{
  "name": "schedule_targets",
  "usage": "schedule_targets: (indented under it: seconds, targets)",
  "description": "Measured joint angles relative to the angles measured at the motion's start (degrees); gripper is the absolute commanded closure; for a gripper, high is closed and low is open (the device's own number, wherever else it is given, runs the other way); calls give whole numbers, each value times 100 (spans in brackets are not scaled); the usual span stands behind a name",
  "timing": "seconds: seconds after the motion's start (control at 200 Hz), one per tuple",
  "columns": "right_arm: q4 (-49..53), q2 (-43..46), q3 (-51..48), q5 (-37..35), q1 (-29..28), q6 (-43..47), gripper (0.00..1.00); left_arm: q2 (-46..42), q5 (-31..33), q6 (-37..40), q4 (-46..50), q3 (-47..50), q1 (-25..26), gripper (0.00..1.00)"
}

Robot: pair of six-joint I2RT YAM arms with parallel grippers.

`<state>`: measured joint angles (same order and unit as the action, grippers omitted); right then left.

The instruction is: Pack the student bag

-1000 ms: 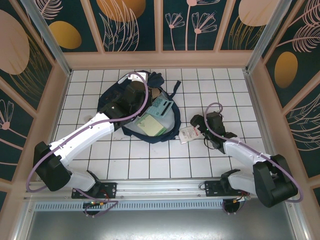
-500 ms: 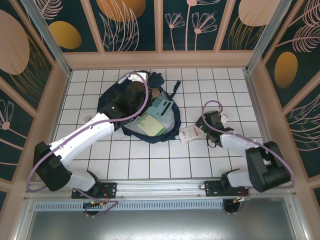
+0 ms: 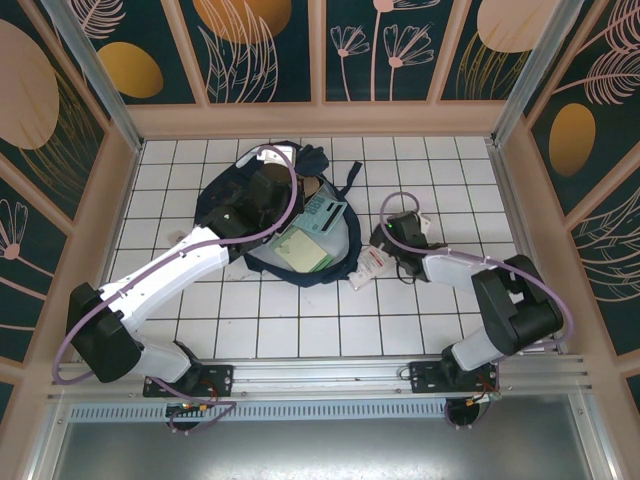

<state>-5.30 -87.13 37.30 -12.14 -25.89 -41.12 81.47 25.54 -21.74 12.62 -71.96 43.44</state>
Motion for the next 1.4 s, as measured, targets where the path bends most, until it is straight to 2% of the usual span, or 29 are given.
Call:
schedule_targets:
  seconds: [0.11, 0.26, 0.515, 0.731, 1.231, 1.396]
  targets:
    - [-286, -166, 232, 221, -37, 107, 1, -9, 2, 0, -4, 26, 0, 94]
    - [-251, -140, 282, 149, -83, 136, 1, -76, 4, 0, -11, 72, 0, 94]
    - [262, 348, 81, -251, -372, -638, 1, -85, 22, 2, -44, 101, 0, 94]
    - [269, 140, -184, -234, -367, -1123, 1, -87, 22, 2, -55, 118, 0, 94]
    - [-621, -262, -59, 186, -258, -1001, 1, -146, 26, 2, -59, 151, 0, 94]
    - [-876, -566, 129, 326, -251, -861, 8, -146, 28, 2, -59, 153, 0, 94]
